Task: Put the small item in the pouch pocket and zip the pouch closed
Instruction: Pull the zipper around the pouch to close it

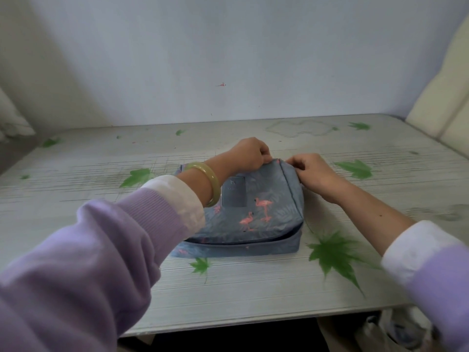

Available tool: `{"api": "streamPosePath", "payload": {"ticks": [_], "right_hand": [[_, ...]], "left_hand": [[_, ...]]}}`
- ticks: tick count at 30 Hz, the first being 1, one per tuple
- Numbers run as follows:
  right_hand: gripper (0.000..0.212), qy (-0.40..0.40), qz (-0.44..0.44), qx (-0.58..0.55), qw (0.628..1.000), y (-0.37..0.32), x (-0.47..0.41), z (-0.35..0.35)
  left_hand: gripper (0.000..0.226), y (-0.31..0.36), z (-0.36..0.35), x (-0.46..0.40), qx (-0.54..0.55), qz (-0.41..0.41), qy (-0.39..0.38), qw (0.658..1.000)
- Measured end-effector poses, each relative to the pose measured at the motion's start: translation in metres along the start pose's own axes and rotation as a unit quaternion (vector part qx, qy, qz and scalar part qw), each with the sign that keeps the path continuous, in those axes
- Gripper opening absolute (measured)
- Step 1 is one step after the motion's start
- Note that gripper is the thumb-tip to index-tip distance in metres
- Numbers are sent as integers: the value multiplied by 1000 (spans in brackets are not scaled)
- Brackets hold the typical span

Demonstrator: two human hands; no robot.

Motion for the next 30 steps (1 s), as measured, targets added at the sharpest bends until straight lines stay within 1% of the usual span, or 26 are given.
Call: {"api": "streamPosePath", "payload": {"ticks": [4, 15, 30], "right_hand": [[10, 21, 6, 25, 999, 1, 8, 4], [13, 49, 34, 97, 994, -5, 40, 10], [10, 82, 44, 118, 989, -9, 72, 5]], "left_hand": [[21, 1, 0, 3, 4, -2, -3, 1000], [21, 7, -1, 10, 10, -2, -4, 1000], [25, 9, -2, 11, 19, 12, -3, 1000]]}}
Point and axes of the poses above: each hand's wrist, its own x-axis away from the middle knuckle, its own z-axis out of the back of the hand, y = z × x, the point moved 3 cm from there along -x, towards the middle knuckle, and after that the axes turned 12 degrees about -y, right-handed, at the moved point
